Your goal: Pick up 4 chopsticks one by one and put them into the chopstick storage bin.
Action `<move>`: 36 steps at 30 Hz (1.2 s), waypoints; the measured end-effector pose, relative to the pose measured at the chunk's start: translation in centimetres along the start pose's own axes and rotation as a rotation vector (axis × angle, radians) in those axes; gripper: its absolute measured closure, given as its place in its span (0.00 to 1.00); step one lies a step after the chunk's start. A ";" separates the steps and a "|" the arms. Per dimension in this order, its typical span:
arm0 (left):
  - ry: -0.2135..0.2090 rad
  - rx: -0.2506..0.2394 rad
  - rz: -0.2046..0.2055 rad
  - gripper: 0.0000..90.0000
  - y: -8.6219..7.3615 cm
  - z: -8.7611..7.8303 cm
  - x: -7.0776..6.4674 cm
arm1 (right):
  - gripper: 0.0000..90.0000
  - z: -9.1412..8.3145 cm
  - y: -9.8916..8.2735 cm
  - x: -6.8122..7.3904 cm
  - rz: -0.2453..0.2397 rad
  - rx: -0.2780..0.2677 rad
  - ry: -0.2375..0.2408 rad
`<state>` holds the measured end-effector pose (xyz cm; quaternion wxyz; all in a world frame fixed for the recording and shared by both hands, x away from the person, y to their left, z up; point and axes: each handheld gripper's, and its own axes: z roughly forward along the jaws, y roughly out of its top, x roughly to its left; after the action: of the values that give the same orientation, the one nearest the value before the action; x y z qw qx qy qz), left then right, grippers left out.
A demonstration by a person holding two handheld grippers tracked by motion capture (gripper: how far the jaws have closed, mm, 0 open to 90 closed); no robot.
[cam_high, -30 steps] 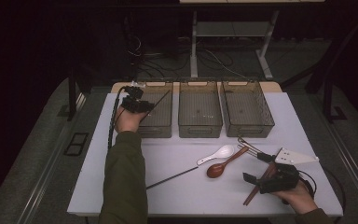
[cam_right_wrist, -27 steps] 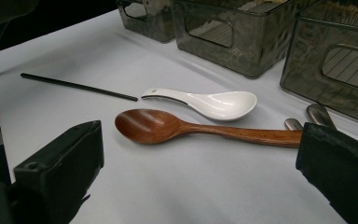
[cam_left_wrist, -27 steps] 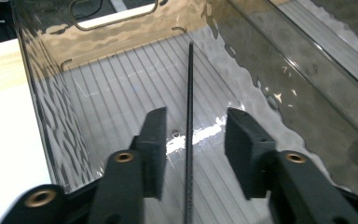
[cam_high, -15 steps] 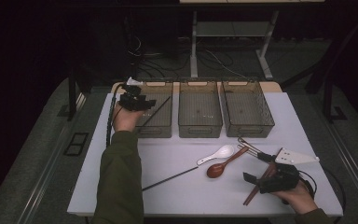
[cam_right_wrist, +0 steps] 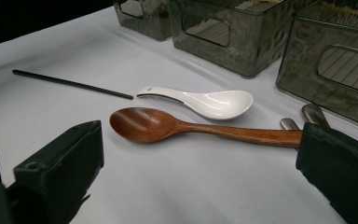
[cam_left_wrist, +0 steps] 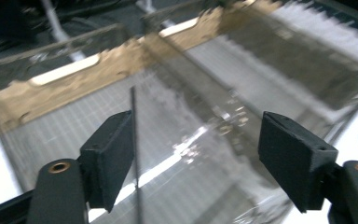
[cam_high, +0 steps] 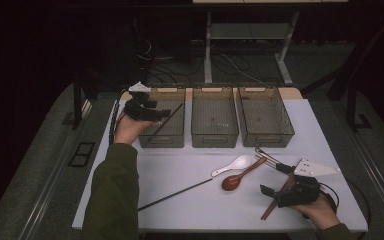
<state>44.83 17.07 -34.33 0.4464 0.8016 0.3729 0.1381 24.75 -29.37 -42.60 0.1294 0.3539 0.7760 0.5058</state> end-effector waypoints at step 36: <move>-0.178 -0.022 0.205 0.16 -6.4 -2.9 -11.1 | 0.01 0.1 -0.1 -0.2 -0.003 0.000 -0.005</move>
<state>32.61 12.93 -36.73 0.4701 0.8397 0.2463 0.1154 24.89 -29.42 -42.75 0.1320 0.3539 0.7763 0.5047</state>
